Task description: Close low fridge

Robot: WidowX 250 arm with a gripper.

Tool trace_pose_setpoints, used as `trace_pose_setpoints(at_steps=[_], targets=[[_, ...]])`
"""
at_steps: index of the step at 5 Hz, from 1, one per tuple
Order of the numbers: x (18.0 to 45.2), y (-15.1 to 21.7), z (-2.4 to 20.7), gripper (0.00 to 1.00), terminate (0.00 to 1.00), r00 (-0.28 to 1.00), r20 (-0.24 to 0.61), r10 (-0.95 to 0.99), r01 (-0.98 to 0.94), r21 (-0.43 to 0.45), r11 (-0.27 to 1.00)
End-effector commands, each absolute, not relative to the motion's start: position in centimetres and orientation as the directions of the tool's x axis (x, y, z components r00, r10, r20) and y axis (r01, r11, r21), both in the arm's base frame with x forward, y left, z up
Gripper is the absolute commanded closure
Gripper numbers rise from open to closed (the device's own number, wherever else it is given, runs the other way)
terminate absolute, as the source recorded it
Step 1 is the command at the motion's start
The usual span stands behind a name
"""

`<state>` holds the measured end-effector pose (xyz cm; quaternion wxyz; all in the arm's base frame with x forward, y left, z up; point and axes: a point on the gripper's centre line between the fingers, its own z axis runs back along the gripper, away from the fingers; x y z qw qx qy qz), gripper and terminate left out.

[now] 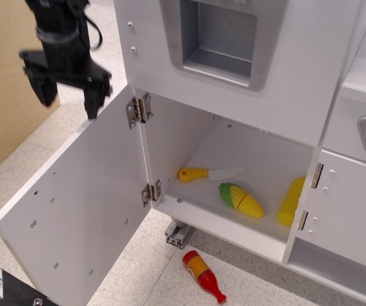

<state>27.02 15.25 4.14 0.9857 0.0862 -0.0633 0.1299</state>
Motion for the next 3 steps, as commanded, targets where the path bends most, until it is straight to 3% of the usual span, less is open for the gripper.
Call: trace_pose_setpoints(at_steps=[1,3], targets=[[27.7,13.7,2.7,0.00,0.00,0.962,0.150,0.230,-0.237,0.034,0.971],[28.4,10.7,0.4,0.00,0.00,0.945,0.191,0.267,-0.282,0.056,0.958]])
